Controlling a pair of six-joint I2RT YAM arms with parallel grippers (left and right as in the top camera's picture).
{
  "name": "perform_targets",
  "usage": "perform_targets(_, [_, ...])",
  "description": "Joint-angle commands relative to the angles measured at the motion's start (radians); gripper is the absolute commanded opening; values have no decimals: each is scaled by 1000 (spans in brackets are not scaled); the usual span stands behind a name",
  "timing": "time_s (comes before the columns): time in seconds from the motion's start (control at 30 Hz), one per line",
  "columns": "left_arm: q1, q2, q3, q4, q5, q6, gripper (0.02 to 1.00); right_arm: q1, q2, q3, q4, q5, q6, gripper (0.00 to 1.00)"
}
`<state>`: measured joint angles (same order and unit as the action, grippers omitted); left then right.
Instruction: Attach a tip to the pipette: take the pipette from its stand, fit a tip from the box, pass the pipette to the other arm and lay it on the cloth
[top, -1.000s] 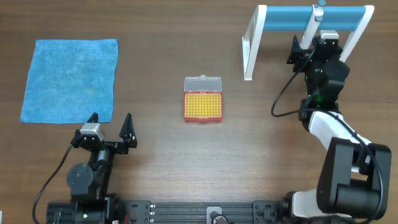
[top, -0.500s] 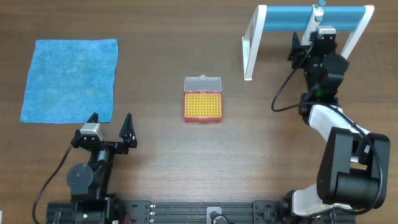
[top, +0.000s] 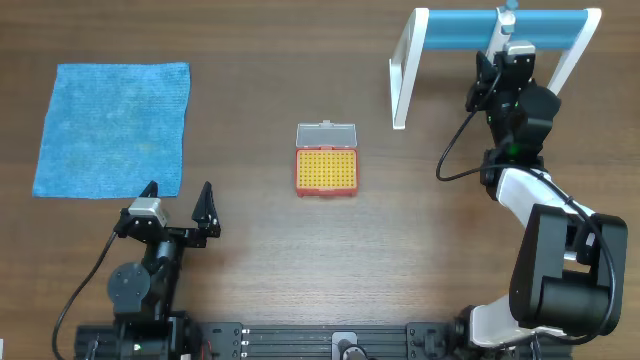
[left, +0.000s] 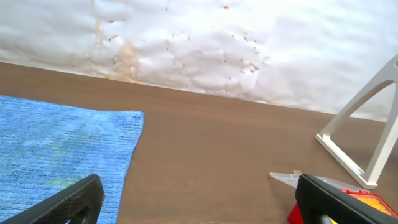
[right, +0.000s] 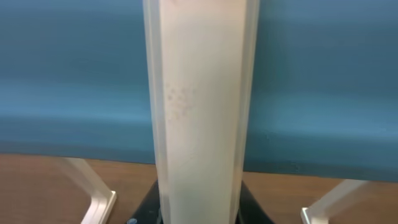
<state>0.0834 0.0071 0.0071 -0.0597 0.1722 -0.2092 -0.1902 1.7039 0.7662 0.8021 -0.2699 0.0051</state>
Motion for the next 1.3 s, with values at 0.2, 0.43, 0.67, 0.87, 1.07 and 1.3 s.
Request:
perform_targets(0.2, [-2,-4,-2,-8,-11,12,996,-5,-134,19,8,-58,13,71])
perform_targets(0.43, [-2,-4,-2,-8,-11,12,996,-5,-206,19,8,-95,12,73])
perform_targets(0.67, [-2,-4,-2,-8,-11,12,996,55,-212,19,8,-296,116,71])
perform_targets(0.87, [-2,-4,-2,-8,-11,12,996,233,-213,19,-21,-477,137,73])
perform_targets(1.07, [-1,-4,-2,-8,-11,12,996,438,-208,-20,-26,-480,103,73])
perform_targets(1.3, [-2,-4,-2,-8,-11,12,996,589,-182,-242,369,-386,-59,69])
